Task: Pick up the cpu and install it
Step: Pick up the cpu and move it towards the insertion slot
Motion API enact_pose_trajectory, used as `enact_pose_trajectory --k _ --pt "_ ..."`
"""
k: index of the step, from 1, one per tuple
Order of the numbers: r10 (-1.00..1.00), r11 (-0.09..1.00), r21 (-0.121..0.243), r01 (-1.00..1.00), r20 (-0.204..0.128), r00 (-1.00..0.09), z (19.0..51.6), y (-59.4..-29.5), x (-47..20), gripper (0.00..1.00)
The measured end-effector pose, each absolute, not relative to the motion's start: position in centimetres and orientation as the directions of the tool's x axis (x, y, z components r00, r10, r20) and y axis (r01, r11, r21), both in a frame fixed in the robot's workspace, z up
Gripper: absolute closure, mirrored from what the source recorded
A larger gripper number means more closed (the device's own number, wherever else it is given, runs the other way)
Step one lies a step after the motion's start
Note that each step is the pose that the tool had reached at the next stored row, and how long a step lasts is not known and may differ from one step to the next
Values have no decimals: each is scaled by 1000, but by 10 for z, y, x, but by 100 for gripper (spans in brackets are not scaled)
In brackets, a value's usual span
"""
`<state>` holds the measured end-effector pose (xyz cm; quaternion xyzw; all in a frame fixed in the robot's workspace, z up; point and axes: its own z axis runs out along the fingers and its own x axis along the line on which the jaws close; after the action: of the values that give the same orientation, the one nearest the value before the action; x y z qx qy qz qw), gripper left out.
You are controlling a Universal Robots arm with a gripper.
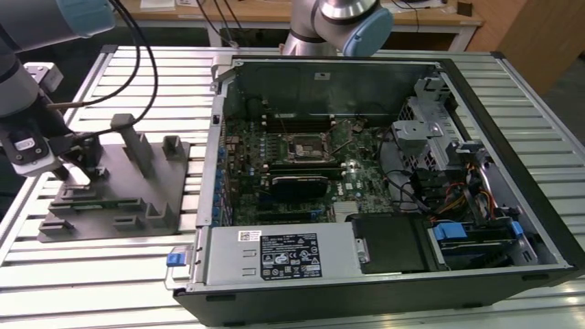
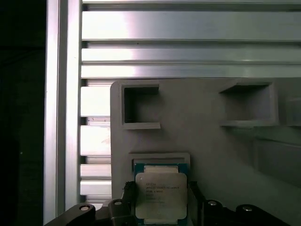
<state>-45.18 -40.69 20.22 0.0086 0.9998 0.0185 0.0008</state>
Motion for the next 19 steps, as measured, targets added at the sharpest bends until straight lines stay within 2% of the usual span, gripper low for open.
enact_pose_trajectory --k 19 --pt "16 999 37 16 -1 -1000 231 -407 -452 47"
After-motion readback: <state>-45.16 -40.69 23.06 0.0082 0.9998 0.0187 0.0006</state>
